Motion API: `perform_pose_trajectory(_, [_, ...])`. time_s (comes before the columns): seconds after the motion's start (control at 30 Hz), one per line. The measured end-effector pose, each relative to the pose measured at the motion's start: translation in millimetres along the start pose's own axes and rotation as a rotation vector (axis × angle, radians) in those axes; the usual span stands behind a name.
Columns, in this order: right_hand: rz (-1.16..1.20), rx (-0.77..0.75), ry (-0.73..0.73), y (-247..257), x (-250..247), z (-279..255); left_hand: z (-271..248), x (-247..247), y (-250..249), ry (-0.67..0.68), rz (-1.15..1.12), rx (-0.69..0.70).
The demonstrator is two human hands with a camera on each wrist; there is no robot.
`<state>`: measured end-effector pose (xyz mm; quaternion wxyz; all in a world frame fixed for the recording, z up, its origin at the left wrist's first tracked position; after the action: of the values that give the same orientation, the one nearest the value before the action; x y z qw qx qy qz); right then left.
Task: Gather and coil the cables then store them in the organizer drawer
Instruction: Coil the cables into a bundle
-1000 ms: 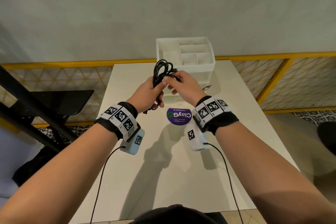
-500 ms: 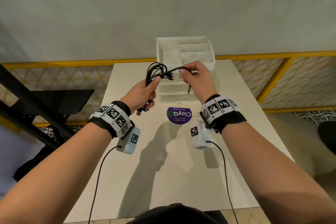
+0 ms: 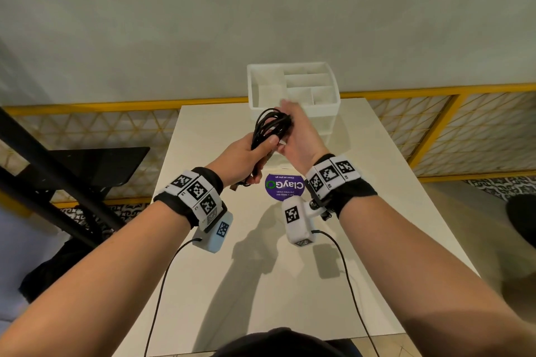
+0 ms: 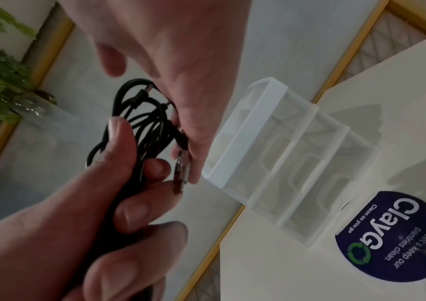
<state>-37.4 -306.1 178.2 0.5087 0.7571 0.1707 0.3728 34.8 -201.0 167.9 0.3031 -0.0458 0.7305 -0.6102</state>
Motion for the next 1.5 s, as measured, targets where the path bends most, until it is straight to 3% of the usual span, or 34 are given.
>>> perform_pose_trajectory(0.2, [0.019, 0.001, -0.069, -3, -1, 5, 1, 6, -2, 0.068, 0.030, 0.032])
perform_pose_trajectory(0.37, [0.040, 0.004, -0.069, -2, 1, 3, 5, 8, -3, -0.006, 0.093, 0.017])
perform_pose_trajectory(0.67, [-0.091, 0.174, -0.186, -25, -2, 9, 10, 5, 3, -0.029, 0.135, -0.044])
perform_pose_trajectory(0.9, [-0.137, -0.099, -0.152, -11, -6, 2, 5, 0, 8, 0.019, 0.200, -0.132])
perform_pose_trajectory(1.1, [-0.431, -0.104, -0.125, -9, 0, 7, 3, 3, 10, 0.157, 0.155, -0.159])
perform_pose_trajectory(1.2, [-0.338, -0.011, -0.153, -13, -1, 13, 2, 5, 13, 0.209, 0.138, -0.134])
perform_pose_trajectory(1.3, [-0.221, 0.033, -0.138, -14, 0, 13, 3, 2, 20, 0.160, 0.102, -0.175])
perform_pose_trajectory(1.43, [-0.291, -0.058, -0.082, -4, 1, 9, 9, -7, 24, 0.101, 0.027, -0.224])
perform_pose_trajectory(1.5, [-0.436, -0.163, -0.037, 5, -1, 6, 10, -12, 24, 0.099, 0.024, -0.250])
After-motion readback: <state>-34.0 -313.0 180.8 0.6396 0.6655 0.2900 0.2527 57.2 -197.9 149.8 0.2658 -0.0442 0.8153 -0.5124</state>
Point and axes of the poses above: each hand's wrist, its own z-axis towards the middle knuckle, its own x-axis out of the palm, y = z × x, the point moved 2 cm from there along z, towards the middle knuckle, and after that the axes turned 3 degrees about -y, right-handed, at the moved point
